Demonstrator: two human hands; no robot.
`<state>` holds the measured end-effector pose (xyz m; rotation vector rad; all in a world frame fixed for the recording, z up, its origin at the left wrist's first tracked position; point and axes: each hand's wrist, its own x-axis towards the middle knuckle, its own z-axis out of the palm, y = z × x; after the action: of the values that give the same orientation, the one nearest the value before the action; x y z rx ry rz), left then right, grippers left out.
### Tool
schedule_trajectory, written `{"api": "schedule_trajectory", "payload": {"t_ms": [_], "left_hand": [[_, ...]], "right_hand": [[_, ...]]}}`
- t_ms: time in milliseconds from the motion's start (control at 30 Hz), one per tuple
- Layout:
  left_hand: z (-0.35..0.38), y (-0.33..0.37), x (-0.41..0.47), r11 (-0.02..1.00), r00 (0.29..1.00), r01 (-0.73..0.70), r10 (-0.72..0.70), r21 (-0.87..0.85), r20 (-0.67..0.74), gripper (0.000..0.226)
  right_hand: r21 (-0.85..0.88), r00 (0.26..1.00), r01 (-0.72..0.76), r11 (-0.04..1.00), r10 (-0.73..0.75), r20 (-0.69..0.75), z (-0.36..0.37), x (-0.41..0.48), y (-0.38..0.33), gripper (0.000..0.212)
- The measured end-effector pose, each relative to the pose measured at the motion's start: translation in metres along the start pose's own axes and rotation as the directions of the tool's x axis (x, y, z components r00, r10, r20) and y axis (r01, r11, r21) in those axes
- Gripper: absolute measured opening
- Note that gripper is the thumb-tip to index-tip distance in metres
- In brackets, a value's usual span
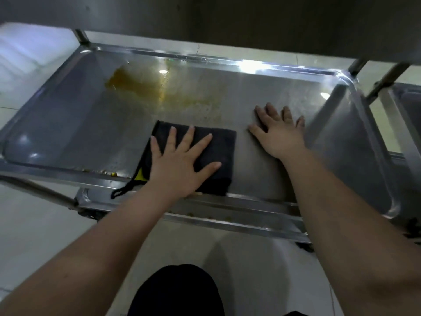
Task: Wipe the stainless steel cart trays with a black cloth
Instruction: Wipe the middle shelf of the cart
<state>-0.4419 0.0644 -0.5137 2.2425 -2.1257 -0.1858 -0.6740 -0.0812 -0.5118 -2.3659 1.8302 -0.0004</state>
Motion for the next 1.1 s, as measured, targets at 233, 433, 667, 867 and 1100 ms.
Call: {"api": "schedule_trajectory", "payload": {"t_ms": [233, 433, 667, 867, 1100], "left_hand": [[-0.006, -0.01, 0.045, 0.998, 0.998, -0.051, 0.05, 0.042, 0.026, 0.078], [-0.023, 0.003, 0.174, 1.0, 0.995, 0.022, -0.022, -0.002, 0.095, 0.082], [-0.029, 0.003, 0.195, 1.0, 0.991, 0.005, -0.004, -0.005, 0.132, 0.082], [-0.004, -0.029, 0.047, 0.99, 0.988, -0.141, 0.142, -0.014, 0.058, 0.082], [-0.007, -0.035, -0.002, 0.999, 0.998, -0.049, 0.048, 0.009, 0.037, 0.081]], "right_hand": [[-0.057, 1.0, 0.001, 0.998, -0.001, -0.005, 0.008, 0.003, 0.002, 0.064], [-0.061, 0.999, -0.025, 0.998, 0.022, -0.042, 0.01, 0.006, 0.0, 0.063], [-0.044, 0.998, -0.05, 0.998, 0.048, -0.034, 0.008, 0.008, 0.002, 0.063], [-0.076, 0.998, -0.063, 0.995, 0.064, 0.008, 0.0, 0.005, -0.004, 0.065], [0.014, 0.998, -0.046, 0.999, 0.046, 0.048, -0.006, 0.029, -0.069, 0.062]]}}
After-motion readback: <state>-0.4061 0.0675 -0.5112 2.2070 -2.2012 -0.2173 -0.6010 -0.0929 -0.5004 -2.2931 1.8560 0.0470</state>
